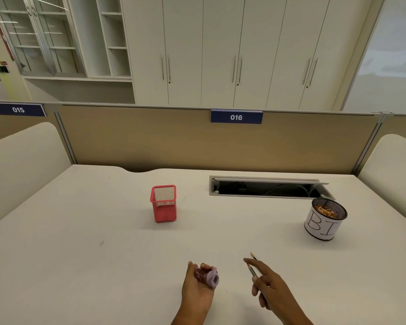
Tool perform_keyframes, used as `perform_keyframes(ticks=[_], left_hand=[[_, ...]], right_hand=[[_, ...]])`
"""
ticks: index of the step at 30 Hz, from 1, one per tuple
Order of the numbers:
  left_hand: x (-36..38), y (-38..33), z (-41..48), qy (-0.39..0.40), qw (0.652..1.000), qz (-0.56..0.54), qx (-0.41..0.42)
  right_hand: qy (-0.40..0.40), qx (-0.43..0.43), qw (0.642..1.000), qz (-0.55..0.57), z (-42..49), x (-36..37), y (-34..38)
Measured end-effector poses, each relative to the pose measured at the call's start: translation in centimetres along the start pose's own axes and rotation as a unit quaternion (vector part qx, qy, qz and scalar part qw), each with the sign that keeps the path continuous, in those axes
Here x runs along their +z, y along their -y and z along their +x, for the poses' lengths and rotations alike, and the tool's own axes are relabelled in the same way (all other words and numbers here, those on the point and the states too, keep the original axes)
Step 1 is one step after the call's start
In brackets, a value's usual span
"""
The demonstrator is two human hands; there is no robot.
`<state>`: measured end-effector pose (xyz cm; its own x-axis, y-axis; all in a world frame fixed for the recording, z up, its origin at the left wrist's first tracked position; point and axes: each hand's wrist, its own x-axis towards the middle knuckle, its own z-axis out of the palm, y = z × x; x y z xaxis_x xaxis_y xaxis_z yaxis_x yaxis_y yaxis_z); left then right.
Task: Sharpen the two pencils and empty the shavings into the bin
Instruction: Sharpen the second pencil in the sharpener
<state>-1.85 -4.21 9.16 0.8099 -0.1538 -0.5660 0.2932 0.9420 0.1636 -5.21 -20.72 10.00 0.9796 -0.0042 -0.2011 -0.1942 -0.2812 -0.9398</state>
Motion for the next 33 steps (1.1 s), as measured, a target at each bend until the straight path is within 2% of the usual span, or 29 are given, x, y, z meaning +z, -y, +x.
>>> perform_keyframes(ticks=[9,15,19,25,33], left_hand=[[-0.4,0.2,-0.2,-0.031,0.998,-0.061,-0.006],[-0.6,0.5,-0.3,-0.031,0.996,-0.075,-0.029],[-0.4,0.9,-1.5,0.004,0.997,-0.068,-0.029],[-0.5,1.4,-1.6,-0.032,0.997,-0.073,0.012],[0.8,1.8,-2.2,-0.070,0.996,-0.060,0.009]], right_hand=[[-0.017,0.020,0.999,-0.035,-1.4,-0.1,-0.8],[-0.017,0.066,0.997,-0.043,-1.4,-0.2,-1.9],[0.002,0.084,0.995,-0.045,-1.7,0.1,-2.1],[0.043,-0.017,0.985,-0.166,-2.7,0.3,-0.5],[-0.027,-0.112,0.976,-0.183,-2.6,0.6,1.2]])
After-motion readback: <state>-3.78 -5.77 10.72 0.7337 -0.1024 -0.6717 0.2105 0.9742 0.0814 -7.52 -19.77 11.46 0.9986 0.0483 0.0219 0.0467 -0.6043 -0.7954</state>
